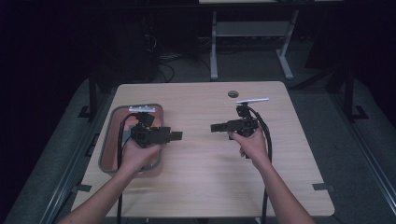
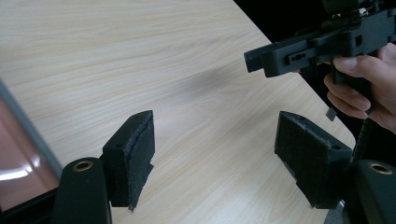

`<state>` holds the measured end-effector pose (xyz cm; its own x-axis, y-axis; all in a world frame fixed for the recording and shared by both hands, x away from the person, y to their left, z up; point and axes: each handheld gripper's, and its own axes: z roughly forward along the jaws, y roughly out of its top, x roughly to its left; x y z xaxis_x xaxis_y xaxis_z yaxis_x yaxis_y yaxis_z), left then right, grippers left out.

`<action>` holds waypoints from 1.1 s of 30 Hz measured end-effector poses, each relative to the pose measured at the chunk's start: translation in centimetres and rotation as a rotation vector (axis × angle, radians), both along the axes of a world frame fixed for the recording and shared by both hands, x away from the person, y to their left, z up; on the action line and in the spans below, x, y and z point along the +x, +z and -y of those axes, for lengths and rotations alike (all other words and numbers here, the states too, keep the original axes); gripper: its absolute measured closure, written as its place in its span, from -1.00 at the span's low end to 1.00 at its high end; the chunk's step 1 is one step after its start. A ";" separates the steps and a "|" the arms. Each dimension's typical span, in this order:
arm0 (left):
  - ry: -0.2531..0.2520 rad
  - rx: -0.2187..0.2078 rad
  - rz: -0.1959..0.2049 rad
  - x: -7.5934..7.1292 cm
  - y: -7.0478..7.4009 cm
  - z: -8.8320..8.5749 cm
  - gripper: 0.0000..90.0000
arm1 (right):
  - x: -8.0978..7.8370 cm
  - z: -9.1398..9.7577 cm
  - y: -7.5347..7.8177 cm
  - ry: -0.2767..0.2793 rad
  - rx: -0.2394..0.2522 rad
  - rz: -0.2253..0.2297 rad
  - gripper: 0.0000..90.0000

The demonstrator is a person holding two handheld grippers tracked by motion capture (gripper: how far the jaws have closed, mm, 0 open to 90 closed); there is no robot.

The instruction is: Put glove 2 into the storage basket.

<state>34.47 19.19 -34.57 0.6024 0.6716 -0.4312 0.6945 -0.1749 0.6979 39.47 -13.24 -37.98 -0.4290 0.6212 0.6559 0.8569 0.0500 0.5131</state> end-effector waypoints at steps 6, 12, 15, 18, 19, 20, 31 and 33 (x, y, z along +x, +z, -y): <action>-0.022 0.001 0.003 -0.2 -0.1 0.9 -0.37 | -0.2 1.1 -0.1 -0.010 -0.009 -0.006 -0.04; -0.044 0.006 0.007 -0.4 -0.2 1.7 -0.37 | -0.5 2.3 -0.7 -0.034 -0.014 -0.015 -0.06; -0.053 0.004 0.009 -0.5 -0.3 2.1 -0.38 | -0.7 3.1 -1.1 -0.044 -0.026 -0.024 -0.08; -0.065 0.002 0.009 -0.6 -0.5 2.5 -0.38 | -0.9 3.7 -1.3 -0.055 -0.024 -0.028 -0.08; -0.067 0.002 0.008 -0.7 -0.5 2.7 -0.39 | -0.9 3.9 -1.4 -0.055 -0.026 -0.029 -0.08; -0.082 0.006 0.010 -0.9 -0.6 3.1 -0.40 | -1.0 4.0 -1.4 -0.060 -0.025 -0.034 -0.08; -0.118 0.009 0.003 -1.4 -1.5 4.5 -0.40 | -1.4 6.1 -2.4 -0.098 -0.018 -0.051 -0.10; -0.118 0.006 0.004 -1.4 -1.6 4.7 -0.40 | -1.6 6.5 -2.5 -0.099 -0.023 -0.051 -0.10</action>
<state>33.04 14.51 -36.18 0.6794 0.5985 -0.4245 0.6658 -0.2597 0.6995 37.91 -19.69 -40.47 -0.3309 0.6738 0.6607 0.8832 -0.0254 0.4683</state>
